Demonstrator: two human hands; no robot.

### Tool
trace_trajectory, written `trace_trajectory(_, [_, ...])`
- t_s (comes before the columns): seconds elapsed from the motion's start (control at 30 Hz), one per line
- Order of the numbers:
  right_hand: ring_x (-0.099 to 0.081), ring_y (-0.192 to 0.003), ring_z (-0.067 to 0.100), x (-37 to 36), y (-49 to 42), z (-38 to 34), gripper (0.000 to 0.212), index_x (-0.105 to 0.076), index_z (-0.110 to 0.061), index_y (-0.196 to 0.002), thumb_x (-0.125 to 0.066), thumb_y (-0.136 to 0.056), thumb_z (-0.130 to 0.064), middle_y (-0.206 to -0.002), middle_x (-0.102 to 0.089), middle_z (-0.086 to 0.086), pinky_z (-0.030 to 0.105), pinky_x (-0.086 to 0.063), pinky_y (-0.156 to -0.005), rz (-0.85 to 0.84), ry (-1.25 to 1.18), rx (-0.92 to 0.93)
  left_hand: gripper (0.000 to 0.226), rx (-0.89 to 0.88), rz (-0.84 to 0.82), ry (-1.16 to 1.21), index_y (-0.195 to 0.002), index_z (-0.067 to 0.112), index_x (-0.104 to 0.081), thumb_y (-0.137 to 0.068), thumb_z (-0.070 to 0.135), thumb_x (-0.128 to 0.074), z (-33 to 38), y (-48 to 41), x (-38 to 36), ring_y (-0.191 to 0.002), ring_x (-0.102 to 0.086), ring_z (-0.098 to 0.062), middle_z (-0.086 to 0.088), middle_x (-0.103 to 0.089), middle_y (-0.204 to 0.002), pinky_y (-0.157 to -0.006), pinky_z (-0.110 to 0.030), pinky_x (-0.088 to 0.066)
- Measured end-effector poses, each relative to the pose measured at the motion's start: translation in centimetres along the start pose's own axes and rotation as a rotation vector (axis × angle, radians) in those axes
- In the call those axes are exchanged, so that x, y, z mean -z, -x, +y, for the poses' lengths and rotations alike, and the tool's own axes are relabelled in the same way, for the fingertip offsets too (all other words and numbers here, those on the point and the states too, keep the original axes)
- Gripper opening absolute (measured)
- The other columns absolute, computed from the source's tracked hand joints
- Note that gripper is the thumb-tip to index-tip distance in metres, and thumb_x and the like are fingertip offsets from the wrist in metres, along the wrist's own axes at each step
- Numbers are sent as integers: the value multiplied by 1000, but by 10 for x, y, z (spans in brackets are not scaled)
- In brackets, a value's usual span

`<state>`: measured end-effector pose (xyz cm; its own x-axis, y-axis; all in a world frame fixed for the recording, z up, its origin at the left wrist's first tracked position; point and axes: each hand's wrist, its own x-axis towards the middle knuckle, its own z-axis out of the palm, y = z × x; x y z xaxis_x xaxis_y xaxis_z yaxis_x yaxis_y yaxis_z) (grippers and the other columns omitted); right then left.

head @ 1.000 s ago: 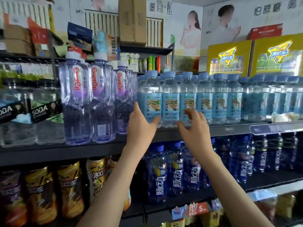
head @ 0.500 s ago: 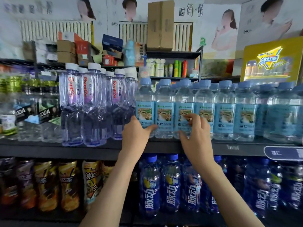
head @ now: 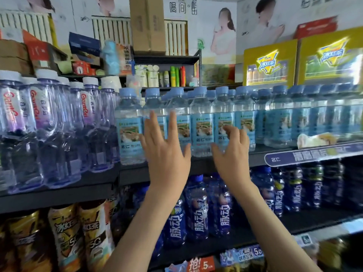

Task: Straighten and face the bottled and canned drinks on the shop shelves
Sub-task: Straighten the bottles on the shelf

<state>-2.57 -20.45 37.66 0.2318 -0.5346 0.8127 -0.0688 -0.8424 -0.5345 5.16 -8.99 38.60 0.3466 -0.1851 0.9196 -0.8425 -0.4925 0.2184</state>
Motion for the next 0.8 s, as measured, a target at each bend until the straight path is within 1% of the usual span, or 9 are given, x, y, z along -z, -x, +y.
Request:
trace_trajectory(0.1, [-32,-126,25,26,-16,30,54,-38,-7,-136,-62,-90,-19,-135,-40,12,33,-30,-102,48,68,-120,78,-150,-23,-45,-143,18,-40,-75,30,-77,19,-1,-23,-136,-26,-46,-22,-26,-151,-106,-64,-17])
trace_trajectory(0.2, [-31,-132,26,44,-33,56,67,-29,-9,-143,-63,-89,-30,-143,-36,11,37,-30,-107,-56,116,-189,81,-238,-32,-122,-139,19,-46,-68,34,-82,33,-7,-45,-134,-30,-48,-21,-32,-149,-101,-68,-15])
trace_trajectory(0.27, [-34,-133,26,51,-42,68,74,-25,-10,-146,-64,-88,-36,-146,-36,11,37,-33,-105,-164,115,-191,86,-256,-55,-159,-142,23,-41,-67,39,-81,47,-12,-56,-138,-21,-46,-17,-26,-153,-100,-68,-7])
trace_trajectory(0.37, [-37,-134,27,55,-52,76,82,-15,-11,-150,-61,-89,-40,-149,-35,11,36,-37,-102,-332,106,-173,93,-249,-124,-188,-148,32,-16,-76,46,-72,66,-18,-70,-140,9,-35,-7,1,-156,-102,-63,10])
trace_trajectory(0.43, [-38,-134,27,57,-57,80,84,-13,-10,-150,-60,-89,-43,-149,-36,11,34,-38,-100,-378,104,-139,95,-238,-171,-221,-146,37,1,-81,45,-67,74,-19,-80,-136,24,-31,-2,18,-153,-102,-61,17])
trace_trajectory(0.47, [-39,-133,26,57,-59,82,84,-13,-10,-150,-60,-89,-43,-149,-37,11,32,-38,-99,-384,106,-117,95,-229,-179,-233,-146,38,5,-82,43,-66,77,-18,-84,-135,28,-30,-1,21,-152,-102,-60,19])
trace_trajectory(0.6, [-36,-135,24,54,-62,90,82,-16,-7,-149,-60,-89,-42,-149,-35,11,29,-37,-99,-374,99,-46,99,-175,-175,-259,-147,37,2,-80,38,-71,83,-15,-88,-139,21,-31,-2,14,-154,-105,-62,14])
trace_trajectory(0.7, [-38,-133,24,53,-63,94,81,-19,-5,-147,-60,-89,-43,-146,-38,11,29,-38,-97,-372,80,-9,101,-156,-164,-284,-147,35,1,-78,37,-73,88,-14,-88,-141,17,-32,-3,11,-155,-106,-63,10])
trace_trajectory(0.8, [-41,-129,24,54,-63,97,78,-21,-7,-145,-59,-89,-44,-142,-41,10,28,-41,-93,-369,61,13,98,-120,-176,-298,-146,34,5,-83,35,-69,97,-12,-86,-142,18,-32,-5,11,-157,-106,-60,14])
